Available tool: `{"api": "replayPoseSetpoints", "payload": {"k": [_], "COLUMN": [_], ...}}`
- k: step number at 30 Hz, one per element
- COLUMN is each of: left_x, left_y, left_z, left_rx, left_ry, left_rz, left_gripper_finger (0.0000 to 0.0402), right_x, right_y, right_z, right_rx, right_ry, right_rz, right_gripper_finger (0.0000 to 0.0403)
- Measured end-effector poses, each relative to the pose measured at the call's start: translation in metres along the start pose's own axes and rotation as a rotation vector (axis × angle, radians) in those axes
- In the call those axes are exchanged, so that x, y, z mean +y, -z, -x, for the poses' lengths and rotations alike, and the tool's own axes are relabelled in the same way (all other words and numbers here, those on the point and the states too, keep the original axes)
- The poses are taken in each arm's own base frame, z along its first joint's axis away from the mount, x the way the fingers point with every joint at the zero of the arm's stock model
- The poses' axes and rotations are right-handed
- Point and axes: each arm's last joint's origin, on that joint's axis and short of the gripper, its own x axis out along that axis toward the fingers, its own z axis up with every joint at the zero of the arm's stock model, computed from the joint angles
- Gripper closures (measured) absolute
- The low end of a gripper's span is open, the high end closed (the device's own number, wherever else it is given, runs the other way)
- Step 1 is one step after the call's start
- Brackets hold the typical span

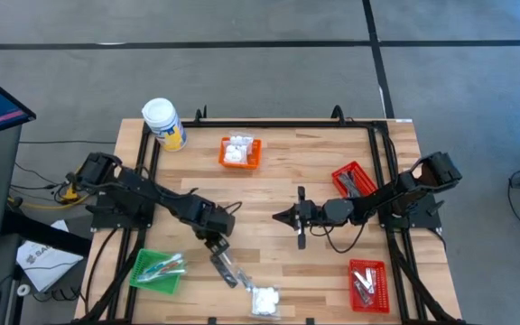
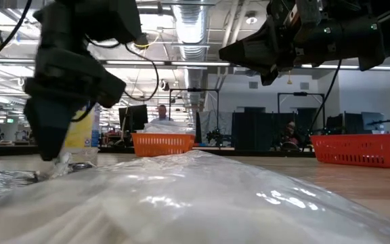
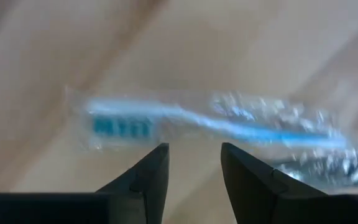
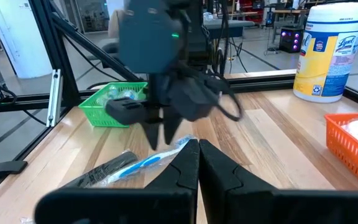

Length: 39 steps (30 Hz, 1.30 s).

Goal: Pick & Place Travel size toiletries
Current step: Put the light blue toothbrush into the green basket

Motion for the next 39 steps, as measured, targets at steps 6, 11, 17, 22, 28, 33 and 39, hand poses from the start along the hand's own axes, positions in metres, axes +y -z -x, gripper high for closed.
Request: {"api": "replayPoseSetpoints", "payload": {"k": [6, 11, 17, 22, 28, 33, 39], "left_x": [0.019, 0.030, 0.037, 0.034, 0.023, 0.019, 0.016], "left_y": [-0.024, -0.040, -0.056, -0.061, -0.053, -0.049, -0.052], "left_z": [-0.005, -0.003, 0.000, 0.002, 0.000, -0.010, -0.017], "left_rx": [-0.055, -0.078, -0.123, -0.129, -0.110, -0.108, -0.097], "left_ry": [0.052, 0.084, 0.141, 0.221, 0.251, 0.210, 0.174], "left_rz": [0.063, 0.073, 0.079, 0.054, 0.044, 0.047, 0.058], "left_gripper_finger": [0.0262, 0.0262, 0.0258, 0.0234, 0.0206, 0.0199, 0.0206], "right_x": [0.000, 0.000, 0.000, 0.000, -0.001, -0.002, -0.002], "right_y": [0.000, 0.000, 0.000, 0.000, 0.000, 0.000, 0.000], "right_z": [0.000, 0.000, 0.000, 0.000, 0.000, -0.001, -0.001], "right_rx": [0.000, 0.000, 0.000, 0.000, 0.000, 0.000, 0.000], "right_ry": [-0.001, -0.001, -0.001, -0.001, 0.002, 0.008, 0.008], "right_rz": [0.000, 0.001, 0.015, 0.016, 0.026, 0.026, 0.026], "right_gripper_finger": [0.0403, 0.0403, 0.0403, 0.0403, 0.0403, 0.0403, 0.0403]}}
